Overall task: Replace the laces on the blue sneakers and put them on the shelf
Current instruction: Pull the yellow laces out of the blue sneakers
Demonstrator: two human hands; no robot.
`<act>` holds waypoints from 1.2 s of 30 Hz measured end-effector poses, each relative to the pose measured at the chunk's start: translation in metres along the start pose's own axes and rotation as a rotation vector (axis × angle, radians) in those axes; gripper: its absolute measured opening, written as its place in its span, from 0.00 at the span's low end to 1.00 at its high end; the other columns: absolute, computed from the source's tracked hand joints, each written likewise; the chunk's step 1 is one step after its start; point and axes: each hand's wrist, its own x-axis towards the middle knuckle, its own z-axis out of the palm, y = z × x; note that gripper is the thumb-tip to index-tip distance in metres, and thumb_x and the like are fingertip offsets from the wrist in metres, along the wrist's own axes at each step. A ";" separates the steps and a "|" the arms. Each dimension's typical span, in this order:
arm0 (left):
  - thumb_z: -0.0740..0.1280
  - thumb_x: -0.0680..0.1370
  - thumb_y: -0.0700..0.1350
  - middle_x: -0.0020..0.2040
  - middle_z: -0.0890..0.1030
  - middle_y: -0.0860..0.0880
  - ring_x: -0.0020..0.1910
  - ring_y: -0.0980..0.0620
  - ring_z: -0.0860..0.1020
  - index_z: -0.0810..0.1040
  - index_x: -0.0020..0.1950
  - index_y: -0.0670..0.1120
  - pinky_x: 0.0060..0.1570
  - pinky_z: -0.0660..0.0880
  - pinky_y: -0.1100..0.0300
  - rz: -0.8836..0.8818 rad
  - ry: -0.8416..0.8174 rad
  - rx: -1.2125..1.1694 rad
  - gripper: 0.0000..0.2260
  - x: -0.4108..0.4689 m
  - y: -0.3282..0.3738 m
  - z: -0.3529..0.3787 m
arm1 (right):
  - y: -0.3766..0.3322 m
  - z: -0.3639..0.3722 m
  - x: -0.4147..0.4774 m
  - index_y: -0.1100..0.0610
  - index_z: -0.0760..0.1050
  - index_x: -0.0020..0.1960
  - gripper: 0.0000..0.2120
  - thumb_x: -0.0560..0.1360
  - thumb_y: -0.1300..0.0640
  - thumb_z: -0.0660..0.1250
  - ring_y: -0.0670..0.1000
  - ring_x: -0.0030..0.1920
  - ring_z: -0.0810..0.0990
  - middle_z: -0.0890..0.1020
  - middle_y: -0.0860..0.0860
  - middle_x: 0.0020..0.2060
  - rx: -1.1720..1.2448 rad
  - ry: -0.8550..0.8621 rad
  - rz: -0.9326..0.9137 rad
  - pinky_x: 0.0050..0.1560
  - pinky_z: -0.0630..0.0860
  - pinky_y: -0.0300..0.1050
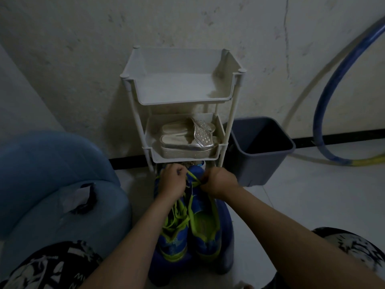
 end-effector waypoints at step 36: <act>0.60 0.78 0.42 0.66 0.73 0.57 0.61 0.55 0.73 0.74 0.69 0.55 0.60 0.73 0.55 0.443 -0.162 0.197 0.20 -0.010 0.020 -0.022 | 0.004 0.022 0.007 0.50 0.79 0.43 0.08 0.78 0.49 0.65 0.49 0.42 0.79 0.81 0.49 0.41 0.185 0.037 -0.054 0.40 0.70 0.42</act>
